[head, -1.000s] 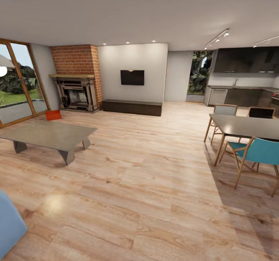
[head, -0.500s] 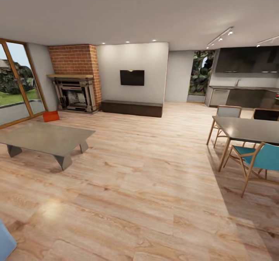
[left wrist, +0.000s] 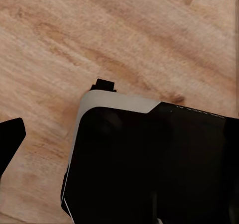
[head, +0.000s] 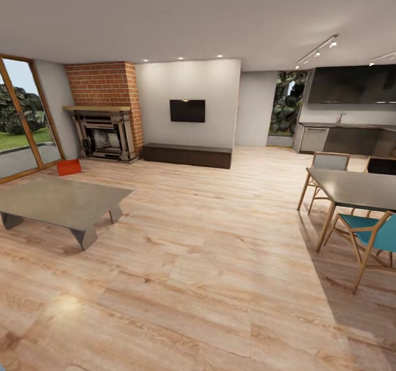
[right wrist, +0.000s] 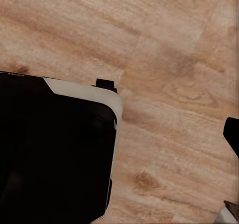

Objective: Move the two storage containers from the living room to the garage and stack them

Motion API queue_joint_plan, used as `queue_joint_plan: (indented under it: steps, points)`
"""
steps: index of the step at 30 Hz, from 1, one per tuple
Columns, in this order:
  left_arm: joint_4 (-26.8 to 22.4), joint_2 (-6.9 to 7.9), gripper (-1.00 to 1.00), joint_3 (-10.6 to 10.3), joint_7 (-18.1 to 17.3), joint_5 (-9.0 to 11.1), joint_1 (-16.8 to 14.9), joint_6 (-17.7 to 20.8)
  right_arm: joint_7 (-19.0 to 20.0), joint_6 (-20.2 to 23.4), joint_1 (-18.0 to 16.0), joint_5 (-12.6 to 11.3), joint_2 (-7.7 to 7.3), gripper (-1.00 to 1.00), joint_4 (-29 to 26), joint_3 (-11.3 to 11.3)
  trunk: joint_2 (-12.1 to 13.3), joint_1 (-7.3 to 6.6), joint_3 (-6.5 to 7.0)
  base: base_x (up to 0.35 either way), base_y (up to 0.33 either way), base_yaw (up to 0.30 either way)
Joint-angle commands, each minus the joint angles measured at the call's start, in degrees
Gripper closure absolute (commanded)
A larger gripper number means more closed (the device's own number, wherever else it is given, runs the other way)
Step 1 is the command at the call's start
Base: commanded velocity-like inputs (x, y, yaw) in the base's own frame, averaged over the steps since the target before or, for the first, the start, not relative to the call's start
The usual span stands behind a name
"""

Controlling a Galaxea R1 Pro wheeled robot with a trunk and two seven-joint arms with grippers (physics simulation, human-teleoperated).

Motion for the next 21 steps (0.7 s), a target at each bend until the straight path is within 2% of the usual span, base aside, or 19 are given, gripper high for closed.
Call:
queue_joint_plan:
  steps: [1, 21]
  points:
    - [-0.01, -0.01, -1.0, -0.15, 0.13, 0.39, -0.06, 0.16, -0.07, -0.36, -0.08, -0.45, -0.01, -1.0, 0.17, 0.49, -0.09, 0.05, -0.11, 0.324, 0.019, 0.0]
    - [-0.05, -0.01, -1.0, -0.14, 0.14, 0.4, -0.06, -0.02, -0.07, -0.6, -0.08, -0.2, -0.05, -1.0, 0.17, 0.6, -0.09, 0.05, -0.11, 0.324, 0.003, 0.0]
